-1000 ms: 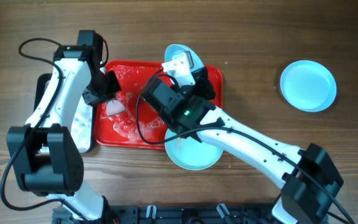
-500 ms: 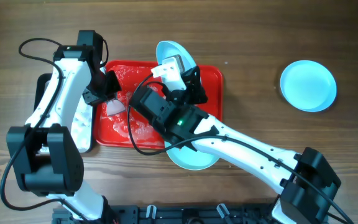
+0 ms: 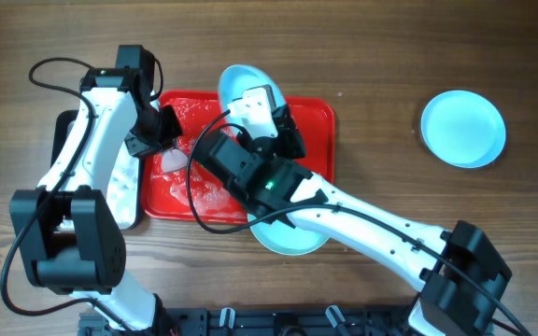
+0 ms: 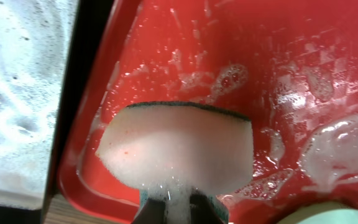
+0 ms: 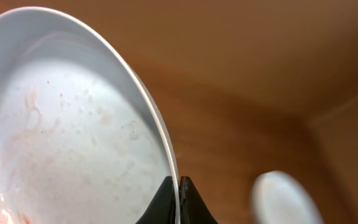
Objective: Clean dirty plates on tray and stack at the side
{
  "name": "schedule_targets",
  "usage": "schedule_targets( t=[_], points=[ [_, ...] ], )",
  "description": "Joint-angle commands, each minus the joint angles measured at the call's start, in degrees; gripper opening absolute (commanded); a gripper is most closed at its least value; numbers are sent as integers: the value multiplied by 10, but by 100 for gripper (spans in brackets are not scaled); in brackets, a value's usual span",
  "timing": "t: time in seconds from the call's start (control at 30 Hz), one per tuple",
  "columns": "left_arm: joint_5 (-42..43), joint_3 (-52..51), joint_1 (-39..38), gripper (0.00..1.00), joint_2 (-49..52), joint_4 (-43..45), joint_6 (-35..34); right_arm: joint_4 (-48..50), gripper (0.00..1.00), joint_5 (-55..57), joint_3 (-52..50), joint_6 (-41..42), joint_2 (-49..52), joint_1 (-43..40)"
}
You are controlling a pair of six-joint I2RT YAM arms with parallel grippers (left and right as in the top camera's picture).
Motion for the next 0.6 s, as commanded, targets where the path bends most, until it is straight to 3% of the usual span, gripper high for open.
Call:
schedule_targets(
  t=[0.0, 0.13, 0.33, 0.57],
  points=[
    [43, 8, 2, 4, -9, 7, 5, 1, 4, -226, -15, 138, 14, -26],
    [89, 4, -10, 4, -5, 29, 5, 32, 4, -361, -15, 176, 31, -69],
    [89, 4, -54, 4, -2, 68, -21, 54, 4, -467, -16, 202, 85, -108],
    [-16, 4, -110, 4, -1, 104, -91, 69, 4, -568, -16, 210, 148, -140]
  ],
)
